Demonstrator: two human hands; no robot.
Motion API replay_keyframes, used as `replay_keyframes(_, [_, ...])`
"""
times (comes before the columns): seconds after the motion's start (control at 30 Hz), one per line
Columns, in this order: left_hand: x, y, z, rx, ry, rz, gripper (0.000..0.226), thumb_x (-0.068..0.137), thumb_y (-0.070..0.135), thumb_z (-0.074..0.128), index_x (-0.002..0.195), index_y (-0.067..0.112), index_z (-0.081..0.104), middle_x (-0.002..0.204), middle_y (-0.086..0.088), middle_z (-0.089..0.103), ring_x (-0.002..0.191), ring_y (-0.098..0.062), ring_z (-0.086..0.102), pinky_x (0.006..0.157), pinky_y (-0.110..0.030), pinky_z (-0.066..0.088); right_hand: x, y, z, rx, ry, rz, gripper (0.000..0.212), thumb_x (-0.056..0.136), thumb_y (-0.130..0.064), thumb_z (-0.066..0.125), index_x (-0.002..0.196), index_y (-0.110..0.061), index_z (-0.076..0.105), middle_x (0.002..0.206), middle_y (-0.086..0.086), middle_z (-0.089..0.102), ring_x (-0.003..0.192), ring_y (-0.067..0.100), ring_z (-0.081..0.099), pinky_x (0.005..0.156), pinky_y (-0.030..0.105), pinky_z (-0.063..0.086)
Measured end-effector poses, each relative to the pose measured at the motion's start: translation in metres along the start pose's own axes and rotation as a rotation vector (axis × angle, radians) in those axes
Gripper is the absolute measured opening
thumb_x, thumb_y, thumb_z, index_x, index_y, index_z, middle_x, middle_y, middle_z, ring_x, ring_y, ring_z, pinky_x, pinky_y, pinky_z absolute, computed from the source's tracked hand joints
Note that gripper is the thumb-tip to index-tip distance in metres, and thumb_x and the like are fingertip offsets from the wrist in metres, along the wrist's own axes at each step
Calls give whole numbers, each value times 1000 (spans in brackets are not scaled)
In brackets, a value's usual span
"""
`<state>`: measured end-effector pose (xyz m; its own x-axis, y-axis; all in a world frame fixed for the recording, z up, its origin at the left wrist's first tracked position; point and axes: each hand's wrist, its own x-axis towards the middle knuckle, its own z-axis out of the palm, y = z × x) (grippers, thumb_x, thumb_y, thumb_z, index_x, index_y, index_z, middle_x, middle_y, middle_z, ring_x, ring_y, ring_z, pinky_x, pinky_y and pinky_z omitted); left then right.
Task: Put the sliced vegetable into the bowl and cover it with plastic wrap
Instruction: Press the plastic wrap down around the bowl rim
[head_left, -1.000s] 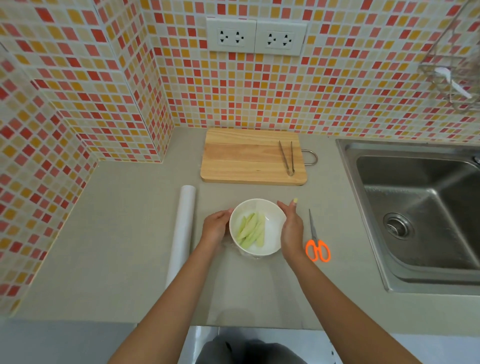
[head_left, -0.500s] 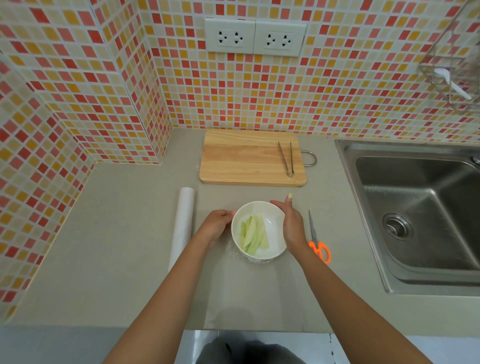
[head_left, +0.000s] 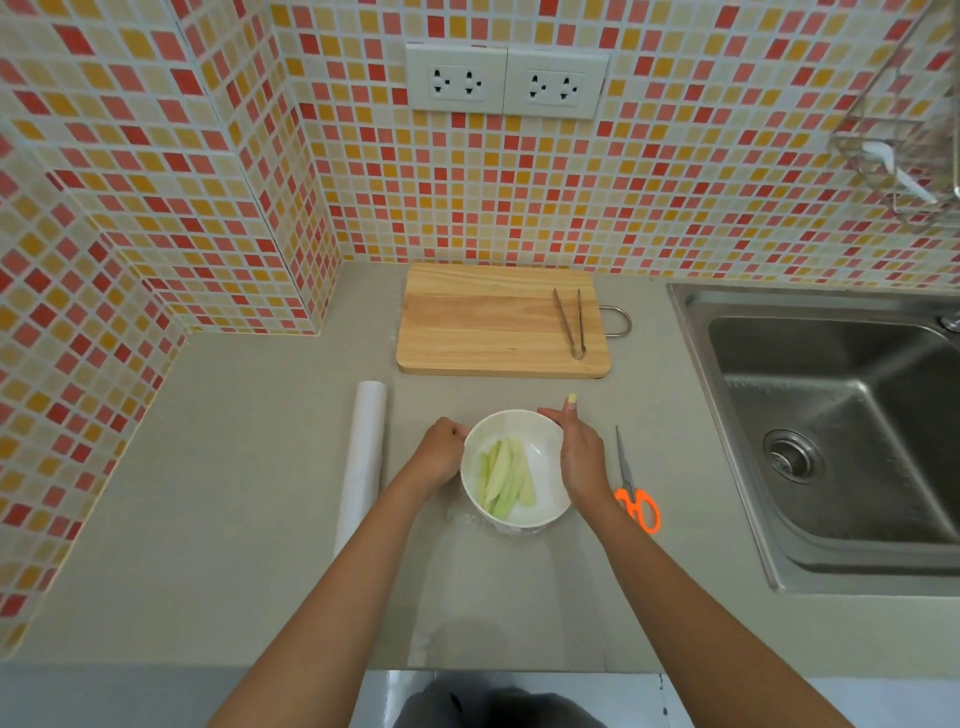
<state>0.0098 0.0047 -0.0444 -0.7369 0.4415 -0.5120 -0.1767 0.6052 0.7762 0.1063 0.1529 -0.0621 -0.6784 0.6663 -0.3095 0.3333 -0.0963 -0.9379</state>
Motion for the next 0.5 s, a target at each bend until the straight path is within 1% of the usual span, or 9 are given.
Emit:
replay_keyframes(0.1, [1, -6, 2, -21, 49, 48, 26, 86, -1, 33, 68, 18, 36, 80, -7, 42, 75, -19, 35, 56, -26, 29, 1, 1, 0, -10, -1, -12, 49, 96, -57, 31, 90, -30, 71, 88, -8, 73, 87, 11, 68, 76, 26, 51])
replay_keyframes(0.13, [1, -8, 2, -34, 75, 59, 22, 87, 0, 33, 74, 15, 40, 81, -7, 45, 74, -20, 39, 58, -25, 32, 1, 1, 0, -12, 2, -14, 49, 96, -57, 31, 88, -31, 71, 87, -8, 73, 86, 10, 68, 76, 26, 52])
replay_keyframes(0.2, [2, -12, 3, -82, 113, 62, 13, 91, 4, 34, 86, 11, 44, 87, -4, 50, 76, -16, 46, 63, -22, 39, 1, 1, 1, -16, 5, -22, 49, 96, -57, 30, 88, -30, 71, 87, -7, 73, 85, 10, 68, 77, 26, 52])
replay_keyframes(0.27, [2, -16, 3, -173, 106, 35, 8, 94, 11, 39, 91, 11, 45, 90, -1, 52, 78, -13, 49, 66, -23, 40, 1, 1, 0, -14, 4, -23, 52, 96, -57, 30, 92, -27, 72, 89, -5, 73, 87, 11, 67, 78, 27, 52])
replay_keyframes(0.33, [2, -21, 2, -279, 76, 3, 10, 97, 18, 43, 92, 12, 49, 91, 1, 55, 80, -12, 51, 71, -24, 41, 1, 3, 0, -7, 6, -22, 55, 97, -57, 30, 99, -22, 72, 92, -4, 73, 90, 12, 67, 79, 27, 52])
replay_keyframes(0.4, [3, -24, 1, -355, 60, 35, 8, 97, 17, 48, 94, 12, 53, 94, -1, 59, 85, -15, 55, 80, -28, 44, 1, 3, 0, -2, 6, -25, 56, 97, -57, 30, 102, -19, 72, 93, -4, 73, 91, 12, 67, 77, 25, 50])
replay_keyframes(0.43, [3, -25, 1, -387, 69, 63, 4, 96, 12, 50, 94, 12, 54, 92, -2, 60, 83, -16, 56, 79, -27, 44, 1, 2, 0, -3, 3, -28, 56, 97, -57, 30, 103, -19, 72, 93, -5, 72, 91, 11, 67, 76, 24, 50])
replay_keyframes(0.5, [4, -25, -2, -422, 116, 107, 12, 92, 3, 53, 93, 15, 54, 81, -2, 58, 73, -15, 55, 71, -24, 43, 1, 3, 1, -15, 2, -38, 52, 96, -57, 32, 97, -23, 73, 91, -8, 72, 90, 9, 66, 76, 24, 49])
